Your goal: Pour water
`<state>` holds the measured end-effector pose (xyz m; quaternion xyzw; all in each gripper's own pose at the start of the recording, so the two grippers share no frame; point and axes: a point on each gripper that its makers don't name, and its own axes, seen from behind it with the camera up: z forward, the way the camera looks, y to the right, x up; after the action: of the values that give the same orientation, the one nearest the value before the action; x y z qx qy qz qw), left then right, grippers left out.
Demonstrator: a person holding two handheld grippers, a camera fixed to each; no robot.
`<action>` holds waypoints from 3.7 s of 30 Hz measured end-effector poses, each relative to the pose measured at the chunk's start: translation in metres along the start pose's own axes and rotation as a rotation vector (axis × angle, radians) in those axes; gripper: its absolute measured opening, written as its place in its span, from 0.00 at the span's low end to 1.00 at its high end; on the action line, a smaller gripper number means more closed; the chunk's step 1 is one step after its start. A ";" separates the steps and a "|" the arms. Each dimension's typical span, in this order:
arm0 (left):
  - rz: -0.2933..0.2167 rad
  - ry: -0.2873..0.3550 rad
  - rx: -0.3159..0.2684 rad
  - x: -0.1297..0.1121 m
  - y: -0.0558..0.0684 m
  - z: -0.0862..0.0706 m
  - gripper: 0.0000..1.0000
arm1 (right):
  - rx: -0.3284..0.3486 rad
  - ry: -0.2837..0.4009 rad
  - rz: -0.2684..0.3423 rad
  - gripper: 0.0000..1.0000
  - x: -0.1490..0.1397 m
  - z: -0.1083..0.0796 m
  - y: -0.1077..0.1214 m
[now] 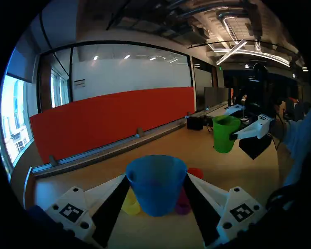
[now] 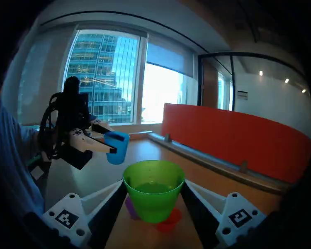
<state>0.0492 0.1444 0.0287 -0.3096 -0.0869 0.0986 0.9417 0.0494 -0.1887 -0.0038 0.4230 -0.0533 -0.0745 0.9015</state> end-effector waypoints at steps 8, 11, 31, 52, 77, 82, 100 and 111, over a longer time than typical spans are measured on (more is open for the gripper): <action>0.024 -0.082 -0.001 -0.039 0.003 0.010 0.87 | -0.032 -0.067 0.022 0.90 -0.028 -0.006 0.015; 0.036 -0.117 0.002 -0.054 0.002 0.014 0.87 | -0.031 -0.098 0.028 0.90 -0.041 -0.006 0.017; 0.056 -0.285 -0.025 -0.132 0.005 0.034 0.87 | -0.016 -0.255 0.049 0.90 -0.111 -0.003 0.028; 0.046 -0.357 -0.050 -0.173 0.009 0.045 0.87 | -0.011 -0.309 0.059 0.90 -0.135 -0.002 0.029; 0.010 -0.436 -0.028 -0.197 -0.003 0.026 0.96 | -0.017 -0.373 0.060 0.90 -0.163 -0.001 0.027; 0.018 -0.445 -0.005 -0.197 -0.008 0.014 0.96 | -0.014 -0.399 0.064 0.90 -0.178 0.001 0.026; 0.022 -0.394 0.039 -0.176 -0.002 -0.022 0.96 | -0.032 -0.442 0.085 0.90 -0.205 0.003 0.032; 0.010 -0.390 0.031 -0.173 0.003 -0.025 0.96 | -0.040 -0.459 0.084 0.94 -0.211 -0.005 0.032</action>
<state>-0.1121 0.0914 -0.0113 -0.2707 -0.2647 0.1625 0.9112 -0.1546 -0.1264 0.0106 0.3743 -0.2729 -0.1322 0.8763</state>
